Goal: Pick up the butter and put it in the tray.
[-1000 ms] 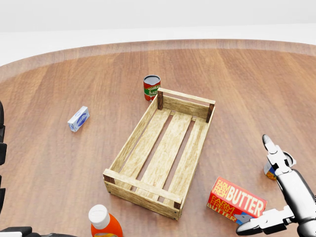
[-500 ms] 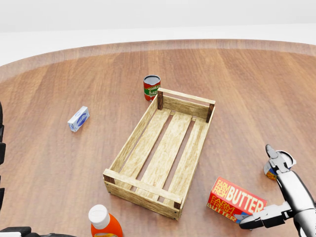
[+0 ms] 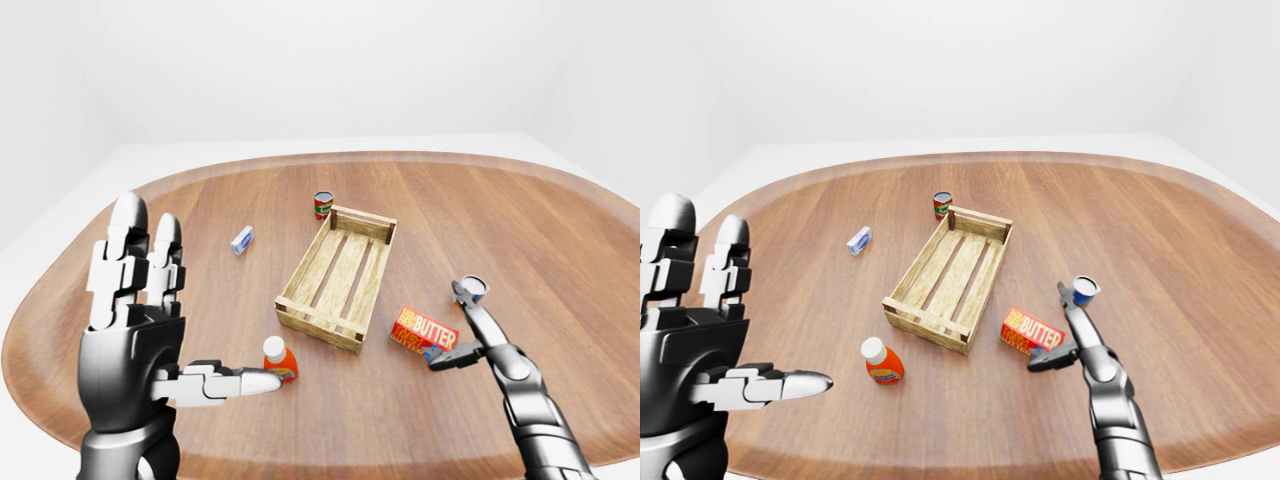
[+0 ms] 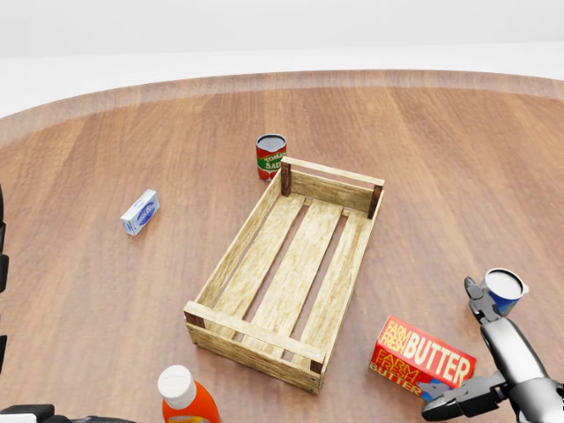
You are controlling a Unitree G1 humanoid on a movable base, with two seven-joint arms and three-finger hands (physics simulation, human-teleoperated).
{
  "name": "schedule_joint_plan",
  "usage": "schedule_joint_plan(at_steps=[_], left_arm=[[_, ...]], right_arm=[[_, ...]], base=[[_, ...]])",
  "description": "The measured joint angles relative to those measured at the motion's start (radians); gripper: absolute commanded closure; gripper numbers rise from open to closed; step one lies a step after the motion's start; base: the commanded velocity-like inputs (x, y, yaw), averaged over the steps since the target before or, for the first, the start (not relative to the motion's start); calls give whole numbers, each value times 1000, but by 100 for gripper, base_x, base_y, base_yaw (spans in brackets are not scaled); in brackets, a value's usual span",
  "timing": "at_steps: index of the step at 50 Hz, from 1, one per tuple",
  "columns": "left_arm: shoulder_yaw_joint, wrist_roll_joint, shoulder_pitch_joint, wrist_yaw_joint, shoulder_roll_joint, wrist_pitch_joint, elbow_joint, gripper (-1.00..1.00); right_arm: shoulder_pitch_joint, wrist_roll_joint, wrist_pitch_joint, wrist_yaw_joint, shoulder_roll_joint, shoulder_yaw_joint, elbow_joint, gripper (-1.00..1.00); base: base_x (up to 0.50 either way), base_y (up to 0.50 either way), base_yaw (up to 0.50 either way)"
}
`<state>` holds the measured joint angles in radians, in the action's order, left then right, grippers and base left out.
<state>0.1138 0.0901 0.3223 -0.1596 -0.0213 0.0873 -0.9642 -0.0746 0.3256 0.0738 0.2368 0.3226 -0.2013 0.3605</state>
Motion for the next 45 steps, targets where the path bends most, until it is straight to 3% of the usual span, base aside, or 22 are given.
schedule_joint_plan(at_steps=[25, 45], left_arm=[[3, 1, -1, 0, -1, 0, 1, -100], [3, 1, -1, -1, 0, 0, 5, -100]], right_arm=[[-69, 39, -58, -47, 18, 51, 209, -100], [-113, 59, -61, -71, 46, 70, 301, -100]], base=[[0, 0, 0], [0, 0, 0]])
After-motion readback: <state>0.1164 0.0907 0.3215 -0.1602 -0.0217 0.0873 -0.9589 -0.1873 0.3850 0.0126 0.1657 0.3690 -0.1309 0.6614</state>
